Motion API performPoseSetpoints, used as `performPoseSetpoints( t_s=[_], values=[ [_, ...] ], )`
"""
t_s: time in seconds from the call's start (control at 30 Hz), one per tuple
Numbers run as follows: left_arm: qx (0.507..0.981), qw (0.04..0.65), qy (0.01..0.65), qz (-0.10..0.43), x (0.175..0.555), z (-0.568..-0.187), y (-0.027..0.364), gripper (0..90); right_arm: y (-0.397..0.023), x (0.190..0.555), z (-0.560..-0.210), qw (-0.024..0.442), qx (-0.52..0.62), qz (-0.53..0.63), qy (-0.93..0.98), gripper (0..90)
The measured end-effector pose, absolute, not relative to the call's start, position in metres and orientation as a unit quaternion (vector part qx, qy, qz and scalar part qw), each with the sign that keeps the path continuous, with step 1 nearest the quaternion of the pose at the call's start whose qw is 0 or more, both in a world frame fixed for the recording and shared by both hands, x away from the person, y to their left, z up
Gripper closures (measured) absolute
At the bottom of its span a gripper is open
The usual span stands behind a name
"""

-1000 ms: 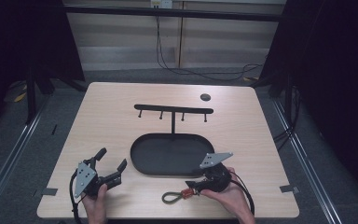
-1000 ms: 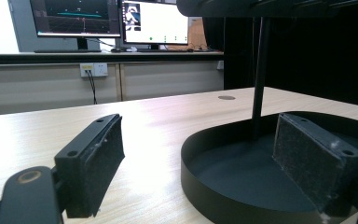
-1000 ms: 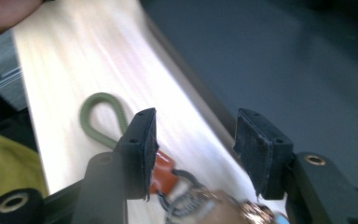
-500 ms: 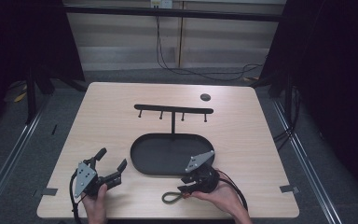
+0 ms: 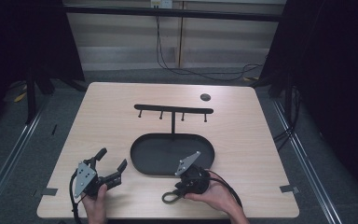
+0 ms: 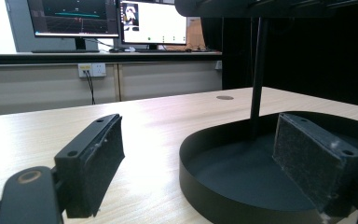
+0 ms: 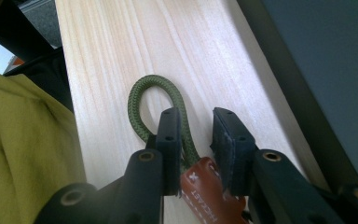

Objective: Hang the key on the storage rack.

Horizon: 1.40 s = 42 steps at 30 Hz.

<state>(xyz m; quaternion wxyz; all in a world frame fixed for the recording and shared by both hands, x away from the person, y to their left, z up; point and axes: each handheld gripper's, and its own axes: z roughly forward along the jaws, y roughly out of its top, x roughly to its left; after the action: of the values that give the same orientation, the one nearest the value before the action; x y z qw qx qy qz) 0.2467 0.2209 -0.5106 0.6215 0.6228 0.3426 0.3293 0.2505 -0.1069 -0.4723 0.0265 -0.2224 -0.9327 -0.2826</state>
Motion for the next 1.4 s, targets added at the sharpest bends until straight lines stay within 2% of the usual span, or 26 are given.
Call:
performPoseSetpoints(
  t_s=[0.4,0.67,0.77,1.4],
  values=[
    [0.624,0.622,0.341,0.328,0.247,-0.511,0.221,15.8,-0.103,0.251,-0.476,0.031,-0.207,-0.266,-0.941,76.9],
    [0.626,0.622,0.338,0.328,0.247,-0.511,0.222,15.8,-0.094,0.252,-0.475,0.018,-0.207,-0.231,-0.950,77.4],
    [0.626,0.622,0.338,0.328,0.247,-0.511,0.221,15.8,-0.091,0.252,-0.473,0.013,-0.203,-0.215,-0.955,84.2],
    [0.625,0.623,0.339,0.327,0.246,-0.511,0.221,15.8,-0.087,0.270,-0.457,0.047,-0.222,-0.162,-0.960,85.7]
  ],
)
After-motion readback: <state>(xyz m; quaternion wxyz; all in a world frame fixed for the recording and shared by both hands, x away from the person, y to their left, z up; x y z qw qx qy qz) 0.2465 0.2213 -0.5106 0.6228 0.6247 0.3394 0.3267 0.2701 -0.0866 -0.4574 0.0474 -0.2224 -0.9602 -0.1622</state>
